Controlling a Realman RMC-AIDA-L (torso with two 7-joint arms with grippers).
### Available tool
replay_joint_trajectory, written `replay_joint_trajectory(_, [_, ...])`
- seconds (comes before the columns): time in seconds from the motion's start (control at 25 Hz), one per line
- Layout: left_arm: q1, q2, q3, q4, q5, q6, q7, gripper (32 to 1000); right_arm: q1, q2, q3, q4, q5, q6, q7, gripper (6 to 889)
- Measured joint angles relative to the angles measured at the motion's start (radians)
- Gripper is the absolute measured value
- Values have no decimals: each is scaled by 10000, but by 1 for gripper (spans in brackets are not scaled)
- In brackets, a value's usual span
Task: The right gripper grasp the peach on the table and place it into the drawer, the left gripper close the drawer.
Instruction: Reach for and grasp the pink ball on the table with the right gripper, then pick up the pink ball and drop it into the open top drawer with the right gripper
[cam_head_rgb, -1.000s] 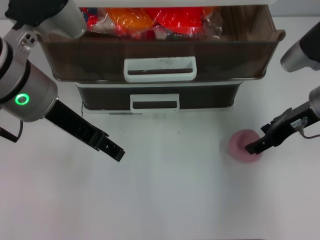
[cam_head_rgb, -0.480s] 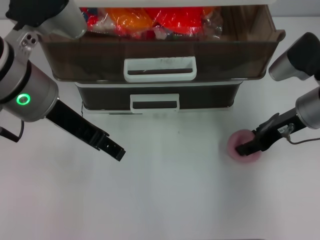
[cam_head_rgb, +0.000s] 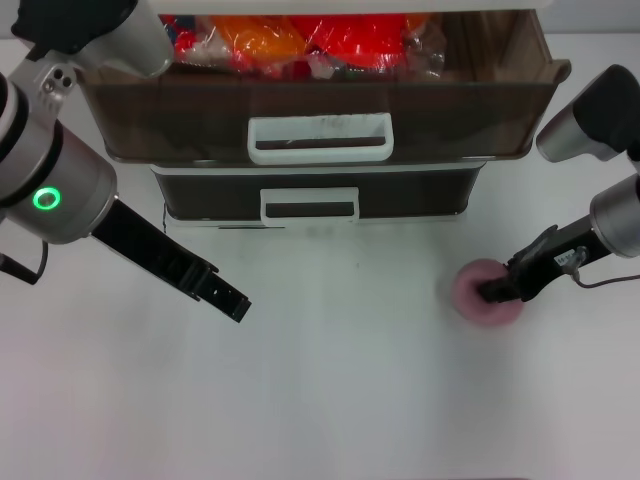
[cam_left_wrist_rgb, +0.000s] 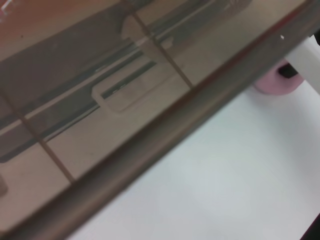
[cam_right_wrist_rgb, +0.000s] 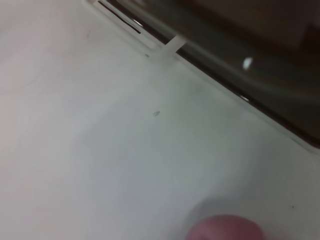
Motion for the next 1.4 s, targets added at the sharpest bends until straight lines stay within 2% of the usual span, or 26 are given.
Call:
replay_joint_trajectory(0.2, [0, 2, -29, 0, 0, 0, 9, 814, -5, 0, -3, -16, 1, -5, 0, 291])
replay_joint_trajectory(0.44, [1, 12, -38, 0, 0, 0, 14, 814, -5, 0, -9, -44, 1, -9, 0, 122])
replay_joint_trajectory(0.76, [19, 16, -54, 0, 0, 0, 16, 814, -5, 0, -9, -66, 1, 34, 2, 39])
replay_joint_trajectory(0.96, [78, 24, -62, 0, 0, 1, 30, 814, -93, -29, 88, -276, -2, 368, 55, 39])
replay_joint_trajectory(1.04, [100, 29, -69, 0, -1, 1, 31, 814, -370, -53, 121, -894, 2, 809, 165, 38])
replay_joint_trajectory(1.24, [118, 39, -72, 0, 1, 1, 48, 814, -1036, -69, 295, -3372, -3, 2477, 645, 38])
replay_joint_trajectory(1.32, [121, 43, -72, 0, 1, -1, 70, 814, -1098, -78, 760, -4183, -2, 3245, 706, 39])
replay_joint_trajectory(1.4, [117, 42, -70, 0, 0, 1, 93, 814, -1098, -87, 1485, -4997, -1, 4109, 709, 39])
